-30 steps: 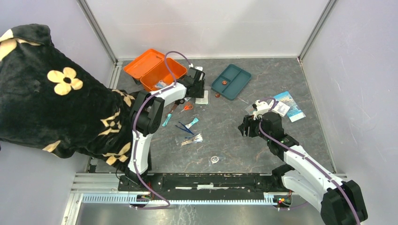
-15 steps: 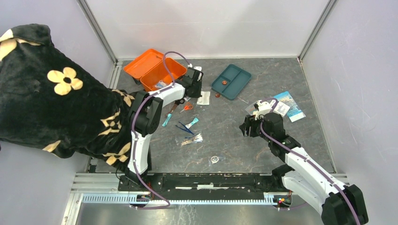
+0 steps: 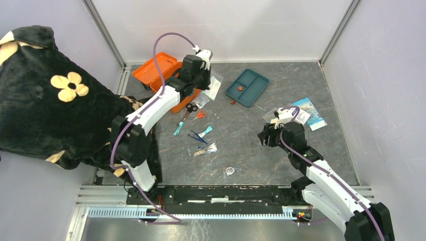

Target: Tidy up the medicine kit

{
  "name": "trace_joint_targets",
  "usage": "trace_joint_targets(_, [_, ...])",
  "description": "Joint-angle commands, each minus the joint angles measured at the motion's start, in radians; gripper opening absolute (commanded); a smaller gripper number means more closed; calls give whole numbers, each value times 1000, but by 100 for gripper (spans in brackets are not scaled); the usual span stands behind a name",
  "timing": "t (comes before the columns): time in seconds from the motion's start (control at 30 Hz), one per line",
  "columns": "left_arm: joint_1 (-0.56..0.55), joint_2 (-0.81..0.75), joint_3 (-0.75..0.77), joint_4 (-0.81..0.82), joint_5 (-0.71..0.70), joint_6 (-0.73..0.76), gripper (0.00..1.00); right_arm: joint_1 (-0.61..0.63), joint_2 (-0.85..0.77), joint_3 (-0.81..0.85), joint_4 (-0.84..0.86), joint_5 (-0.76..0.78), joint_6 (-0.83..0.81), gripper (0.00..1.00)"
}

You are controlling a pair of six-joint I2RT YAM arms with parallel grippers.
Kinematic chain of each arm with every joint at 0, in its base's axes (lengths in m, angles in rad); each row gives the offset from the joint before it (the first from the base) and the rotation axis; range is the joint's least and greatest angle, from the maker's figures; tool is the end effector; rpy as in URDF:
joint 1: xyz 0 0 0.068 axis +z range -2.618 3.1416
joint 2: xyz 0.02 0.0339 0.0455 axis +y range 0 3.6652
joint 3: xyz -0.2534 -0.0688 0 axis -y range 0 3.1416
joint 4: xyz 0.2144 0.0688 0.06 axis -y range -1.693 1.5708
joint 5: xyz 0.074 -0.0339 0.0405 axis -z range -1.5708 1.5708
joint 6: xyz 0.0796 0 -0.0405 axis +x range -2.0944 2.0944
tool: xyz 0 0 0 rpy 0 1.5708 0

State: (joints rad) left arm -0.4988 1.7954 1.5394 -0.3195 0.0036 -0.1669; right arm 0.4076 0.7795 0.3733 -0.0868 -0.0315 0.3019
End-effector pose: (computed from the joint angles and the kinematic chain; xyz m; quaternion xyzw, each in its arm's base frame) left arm 0.3756 -0.2049 0.2807 0.1460 0.8665 -0.1575 0.4506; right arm 0.1787 0.0799 0.1893 -0.0534 0.8565 0.1909 0.4765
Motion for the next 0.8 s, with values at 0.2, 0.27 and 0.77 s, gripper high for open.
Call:
trace_joint_targets(0.2, [186, -164, 16, -101, -10, 241, 2, -2, 1, -4, 22, -8, -1, 62])
trace_joint_targets(0.27, [257, -157, 46, -127, 2, 258, 2, -1, 7, -2, 22, -19, -5, 62])
trace_joint_targets(0.77, [337, -43, 127, -166, -116, 316, 44, -2, 40, -11, 47, -36, 5, 66])
